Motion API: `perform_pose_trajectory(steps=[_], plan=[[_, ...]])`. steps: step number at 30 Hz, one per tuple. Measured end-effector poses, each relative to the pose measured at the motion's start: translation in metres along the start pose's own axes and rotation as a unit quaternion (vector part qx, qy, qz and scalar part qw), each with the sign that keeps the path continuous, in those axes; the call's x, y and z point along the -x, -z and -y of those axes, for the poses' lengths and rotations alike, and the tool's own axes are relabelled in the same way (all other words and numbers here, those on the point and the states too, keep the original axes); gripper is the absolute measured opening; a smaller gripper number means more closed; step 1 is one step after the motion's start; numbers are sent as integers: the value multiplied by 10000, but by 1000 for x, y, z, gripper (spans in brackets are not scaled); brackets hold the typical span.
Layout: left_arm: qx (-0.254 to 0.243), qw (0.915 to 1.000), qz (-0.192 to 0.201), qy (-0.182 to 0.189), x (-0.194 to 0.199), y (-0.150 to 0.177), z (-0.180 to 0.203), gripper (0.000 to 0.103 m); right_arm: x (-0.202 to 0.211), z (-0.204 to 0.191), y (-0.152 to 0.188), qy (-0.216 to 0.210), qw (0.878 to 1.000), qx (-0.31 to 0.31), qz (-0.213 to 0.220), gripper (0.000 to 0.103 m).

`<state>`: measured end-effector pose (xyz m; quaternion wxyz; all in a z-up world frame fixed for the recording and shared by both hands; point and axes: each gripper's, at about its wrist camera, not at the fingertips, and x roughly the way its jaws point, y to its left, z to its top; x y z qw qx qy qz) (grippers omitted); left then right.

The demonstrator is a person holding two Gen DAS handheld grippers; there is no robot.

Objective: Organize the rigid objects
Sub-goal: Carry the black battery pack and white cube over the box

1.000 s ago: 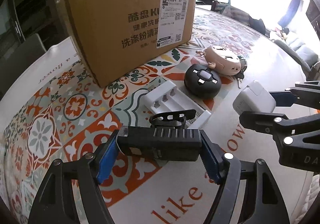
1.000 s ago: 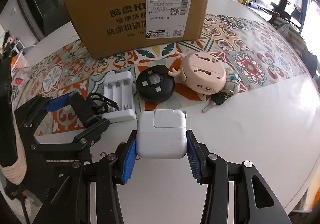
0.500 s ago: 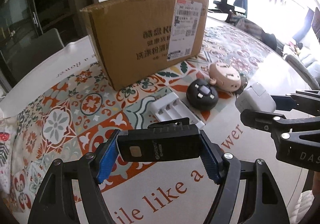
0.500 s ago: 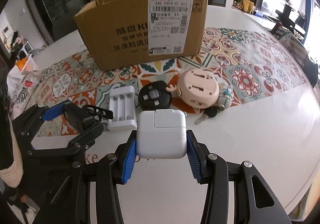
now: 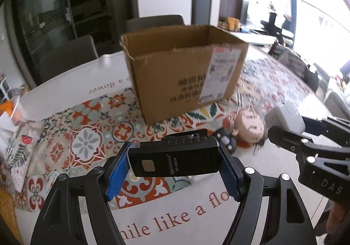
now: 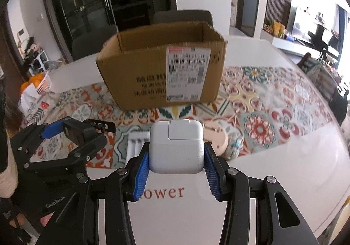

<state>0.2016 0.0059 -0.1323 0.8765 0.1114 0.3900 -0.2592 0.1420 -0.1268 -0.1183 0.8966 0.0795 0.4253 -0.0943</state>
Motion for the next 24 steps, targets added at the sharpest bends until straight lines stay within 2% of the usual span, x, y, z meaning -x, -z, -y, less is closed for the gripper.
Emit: perform_pose_trajectory(steps=[8,19,24], plan=[[392,9987,154,-295,25,-26,4,74,19,13,-29,-153,9990,187,376,46],[558,9958,495,-525,49,-61,15,74,41,24,-64,-420,9959,397,700,46],[586,9949,519,-638,52,-76,19,74,43,28,-79,-501,9939,511,835,46]])
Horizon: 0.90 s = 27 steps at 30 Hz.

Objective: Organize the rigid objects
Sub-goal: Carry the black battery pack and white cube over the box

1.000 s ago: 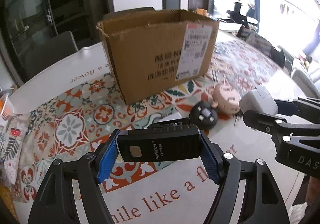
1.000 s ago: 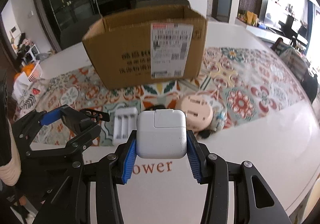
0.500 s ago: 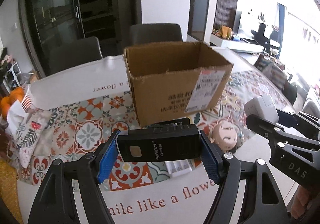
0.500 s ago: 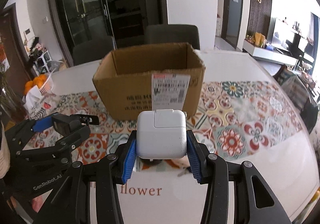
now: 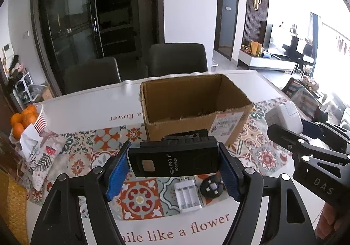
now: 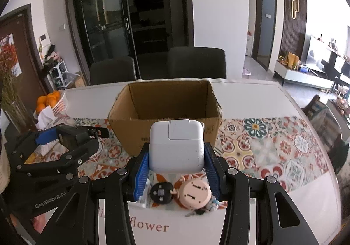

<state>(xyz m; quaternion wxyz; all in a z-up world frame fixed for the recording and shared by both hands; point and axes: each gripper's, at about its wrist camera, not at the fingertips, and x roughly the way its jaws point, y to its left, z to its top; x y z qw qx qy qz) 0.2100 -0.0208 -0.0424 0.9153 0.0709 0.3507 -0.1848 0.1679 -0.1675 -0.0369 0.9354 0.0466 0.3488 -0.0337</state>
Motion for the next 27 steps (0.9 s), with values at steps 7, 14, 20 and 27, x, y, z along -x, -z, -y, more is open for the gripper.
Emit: perform_pose_trajectory(steps=[7,14,20,27], plan=[[29,9998,49,-171,-6,-26,4,74,-7,7,-23,26,9997,138,210,46],[25,9995,138,-296,-19,-52,6,74,-28,16,-50,-207,9996,144,107,46],[34,9996,112,-264,-34,-75,6,74,-51,27,-73,-405,9991,71,-122,46],[174,9994,-210,-230,-62,-97,0,74,-75,31,-94,-444,9984,107,-325,46]])
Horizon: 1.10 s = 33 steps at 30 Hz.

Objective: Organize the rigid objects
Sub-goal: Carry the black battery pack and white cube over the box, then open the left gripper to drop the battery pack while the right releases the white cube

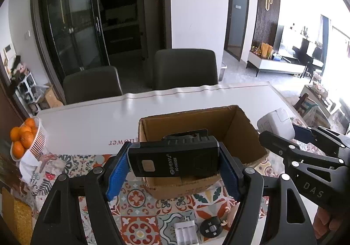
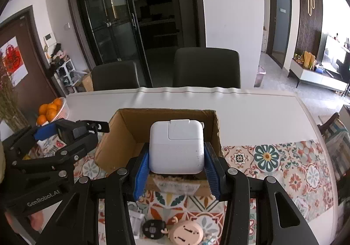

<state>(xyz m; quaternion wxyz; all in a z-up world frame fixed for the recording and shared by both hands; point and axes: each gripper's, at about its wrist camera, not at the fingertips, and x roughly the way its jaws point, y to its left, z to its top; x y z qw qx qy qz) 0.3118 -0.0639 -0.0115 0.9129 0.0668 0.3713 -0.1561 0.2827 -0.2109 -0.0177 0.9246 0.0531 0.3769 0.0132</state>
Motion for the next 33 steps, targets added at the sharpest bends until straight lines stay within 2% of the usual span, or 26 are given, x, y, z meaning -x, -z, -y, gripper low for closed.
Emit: perform_pose_trajectory(steps=[9,18,22,25,28,33], plan=[[110,9978,-648,-22,-43,-13,2,74,-36,12,-16,-33,9987,-2,-516,46],[99,9957,-917,-130,-68,-11,1,74,-62,17,-19,-70,9967,5,-804,46],[92,9953,-957,-147,-74,-10,1,74,-69,19,-16,-90,9959,-19,-904,46],[90,9948,-972,-301,-75,-7,-1,75,-73,19,-14,-82,9953,-23,-967,46],[143,9944,-947,-456,-71,-4,-4,84,-75,17,-12,-89,9948,-13,-1010,46],[237,9932,-857,-751,-62,0,-11,90,-79,13,-12,-116,9945,30,-1036,47]])
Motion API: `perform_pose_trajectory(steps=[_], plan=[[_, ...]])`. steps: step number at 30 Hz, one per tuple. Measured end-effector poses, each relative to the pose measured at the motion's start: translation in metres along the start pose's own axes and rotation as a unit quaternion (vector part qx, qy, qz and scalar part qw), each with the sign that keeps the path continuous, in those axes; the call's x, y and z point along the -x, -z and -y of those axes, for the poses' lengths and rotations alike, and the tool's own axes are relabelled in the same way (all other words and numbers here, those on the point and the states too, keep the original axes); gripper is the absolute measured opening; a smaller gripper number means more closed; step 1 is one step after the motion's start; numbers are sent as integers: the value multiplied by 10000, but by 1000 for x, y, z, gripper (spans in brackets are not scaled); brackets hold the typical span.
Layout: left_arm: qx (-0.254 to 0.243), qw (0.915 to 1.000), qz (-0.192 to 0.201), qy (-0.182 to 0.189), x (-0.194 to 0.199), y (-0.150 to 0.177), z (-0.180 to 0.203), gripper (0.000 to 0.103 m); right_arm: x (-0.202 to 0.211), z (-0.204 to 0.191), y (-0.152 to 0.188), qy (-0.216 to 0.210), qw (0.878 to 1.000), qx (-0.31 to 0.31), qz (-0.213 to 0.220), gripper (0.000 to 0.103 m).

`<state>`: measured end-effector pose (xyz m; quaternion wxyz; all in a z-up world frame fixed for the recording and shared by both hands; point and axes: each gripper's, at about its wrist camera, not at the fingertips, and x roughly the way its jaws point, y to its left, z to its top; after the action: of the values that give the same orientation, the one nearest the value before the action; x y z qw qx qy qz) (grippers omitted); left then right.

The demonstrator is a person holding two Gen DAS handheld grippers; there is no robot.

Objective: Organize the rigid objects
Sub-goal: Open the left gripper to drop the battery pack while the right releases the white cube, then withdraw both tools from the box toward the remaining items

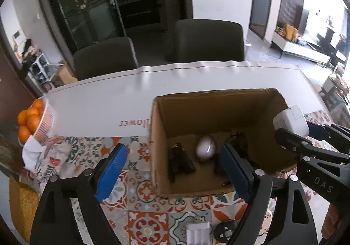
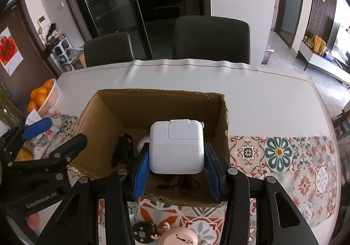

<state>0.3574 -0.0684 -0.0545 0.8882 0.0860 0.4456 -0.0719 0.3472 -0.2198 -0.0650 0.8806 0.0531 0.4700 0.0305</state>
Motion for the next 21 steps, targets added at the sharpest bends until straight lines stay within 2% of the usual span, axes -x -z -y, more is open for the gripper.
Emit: perform_pose_trajectory(steps=[5,14,21], plan=[[28,9998,104,-148,10,7,-5,92,4,-4,2,99,9999,54,53,56],[105,9994,280,-186,37,24,-6,98,38,-10,17,280,9987,214,378,64],[181,9980,431,-431,56,40,-3,102,58,-11,36,386,9977,292,465,71]])
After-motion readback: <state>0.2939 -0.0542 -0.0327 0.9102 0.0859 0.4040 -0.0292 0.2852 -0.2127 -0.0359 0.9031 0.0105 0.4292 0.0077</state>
